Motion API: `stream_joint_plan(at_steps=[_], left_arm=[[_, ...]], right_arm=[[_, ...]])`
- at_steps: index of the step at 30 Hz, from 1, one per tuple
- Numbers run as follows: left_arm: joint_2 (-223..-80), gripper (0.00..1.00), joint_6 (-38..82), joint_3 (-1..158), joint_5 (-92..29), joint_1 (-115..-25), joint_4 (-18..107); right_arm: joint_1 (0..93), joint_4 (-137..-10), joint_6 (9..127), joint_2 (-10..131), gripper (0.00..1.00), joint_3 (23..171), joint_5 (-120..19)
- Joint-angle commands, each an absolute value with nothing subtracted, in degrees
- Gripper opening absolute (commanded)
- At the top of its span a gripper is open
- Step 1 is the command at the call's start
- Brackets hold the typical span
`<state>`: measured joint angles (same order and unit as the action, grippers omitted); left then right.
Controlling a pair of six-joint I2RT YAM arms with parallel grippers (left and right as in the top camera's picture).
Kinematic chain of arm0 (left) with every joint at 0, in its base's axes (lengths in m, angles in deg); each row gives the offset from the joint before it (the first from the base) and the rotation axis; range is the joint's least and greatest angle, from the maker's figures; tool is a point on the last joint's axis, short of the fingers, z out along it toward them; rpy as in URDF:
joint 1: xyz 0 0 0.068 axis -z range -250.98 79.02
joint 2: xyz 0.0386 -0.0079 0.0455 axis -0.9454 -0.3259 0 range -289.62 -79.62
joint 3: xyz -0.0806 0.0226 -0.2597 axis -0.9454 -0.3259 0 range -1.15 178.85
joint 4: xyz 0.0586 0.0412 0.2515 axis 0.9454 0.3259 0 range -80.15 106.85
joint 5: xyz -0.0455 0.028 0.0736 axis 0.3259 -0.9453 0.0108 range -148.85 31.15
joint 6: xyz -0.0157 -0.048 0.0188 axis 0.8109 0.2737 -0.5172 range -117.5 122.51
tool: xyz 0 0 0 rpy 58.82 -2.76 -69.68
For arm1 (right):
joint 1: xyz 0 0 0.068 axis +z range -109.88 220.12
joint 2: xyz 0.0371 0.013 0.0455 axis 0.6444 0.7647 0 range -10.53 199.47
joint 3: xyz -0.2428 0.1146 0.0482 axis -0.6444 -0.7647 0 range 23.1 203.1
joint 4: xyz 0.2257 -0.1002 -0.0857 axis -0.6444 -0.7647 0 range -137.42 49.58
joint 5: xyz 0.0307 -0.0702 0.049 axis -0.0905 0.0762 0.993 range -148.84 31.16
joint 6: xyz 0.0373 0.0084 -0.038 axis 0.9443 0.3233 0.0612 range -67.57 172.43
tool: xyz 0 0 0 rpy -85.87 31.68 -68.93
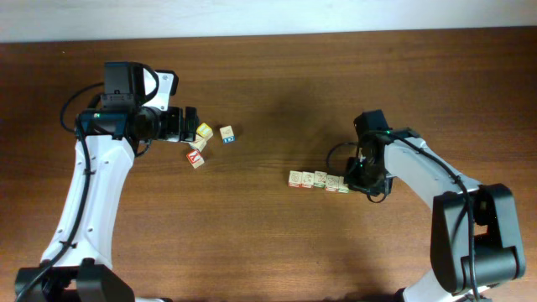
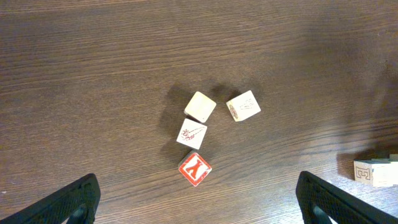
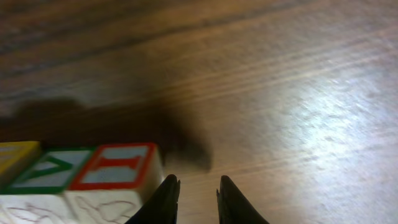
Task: Rotate 5 blocks
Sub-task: 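Move right gripper to the red I end of the row, then push the block row leftward with the right gripper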
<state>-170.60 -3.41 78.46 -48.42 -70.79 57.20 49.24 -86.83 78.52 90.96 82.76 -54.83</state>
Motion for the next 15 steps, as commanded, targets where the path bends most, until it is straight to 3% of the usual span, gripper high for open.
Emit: stream_joint_plan(at_steps=[1,15], left_arm=[[-170.79,0.99,-2.69,79.62,-48.66,-71.05,57.10],[-170.79,0.99,-2.69,79.62,-48.66,-71.05,57.10]], right_arm=[[49.64,-83.45,73.64,91.12,0.23,82.73,-45.50],[55.10,-77.92,69.93,92.87,0.24,84.26,-43.99]])
